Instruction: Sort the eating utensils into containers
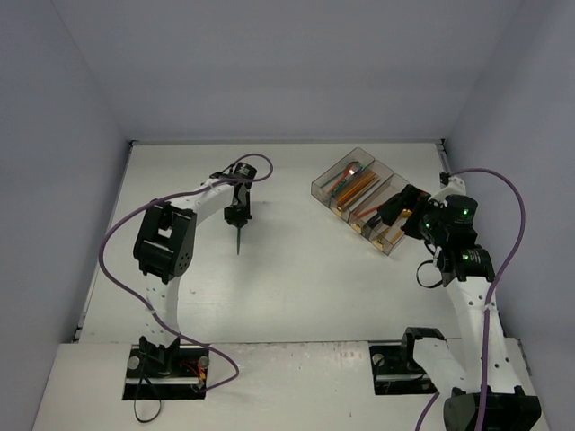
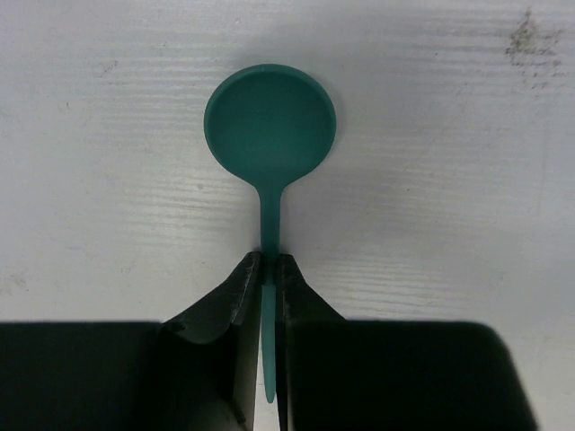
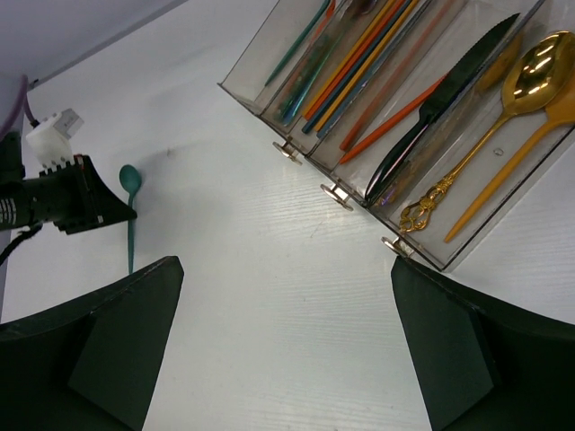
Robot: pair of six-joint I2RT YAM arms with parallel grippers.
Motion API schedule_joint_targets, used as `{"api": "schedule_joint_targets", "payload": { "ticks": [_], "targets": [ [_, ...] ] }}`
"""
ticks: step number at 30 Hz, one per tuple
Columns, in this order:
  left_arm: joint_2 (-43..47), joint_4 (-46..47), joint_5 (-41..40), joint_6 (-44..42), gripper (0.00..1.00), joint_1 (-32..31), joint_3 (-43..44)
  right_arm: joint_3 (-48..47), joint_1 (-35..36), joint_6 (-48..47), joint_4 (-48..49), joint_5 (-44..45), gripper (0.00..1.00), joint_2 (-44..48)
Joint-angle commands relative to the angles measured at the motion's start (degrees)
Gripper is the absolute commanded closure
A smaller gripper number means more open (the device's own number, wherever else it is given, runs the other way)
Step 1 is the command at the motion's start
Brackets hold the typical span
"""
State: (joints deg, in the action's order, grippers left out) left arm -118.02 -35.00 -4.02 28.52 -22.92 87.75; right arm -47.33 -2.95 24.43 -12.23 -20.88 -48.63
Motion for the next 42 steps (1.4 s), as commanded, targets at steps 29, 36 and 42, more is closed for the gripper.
{"api": "schedule_joint_targets", "payload": {
  "ticks": [29,36,42],
  "targets": [
    [33.20,17.88,15.71,27.84,1.00,-10.45,-6.78,-19.35,44.10,-1.13,13.44,12.49,0.19,-30.65],
    [35.51,19.97,15.07,29.28,1.00,-12.09,-9.93,-21.31,44.96,-0.74,15.01,14.34,0.62,-33.51],
    [36.89,20.85,15.00,29.13,1.00,-12.33,-11.72,-20.87,45.31,0.44,15.31,15.60,1.00,-33.72]
  ]
}}
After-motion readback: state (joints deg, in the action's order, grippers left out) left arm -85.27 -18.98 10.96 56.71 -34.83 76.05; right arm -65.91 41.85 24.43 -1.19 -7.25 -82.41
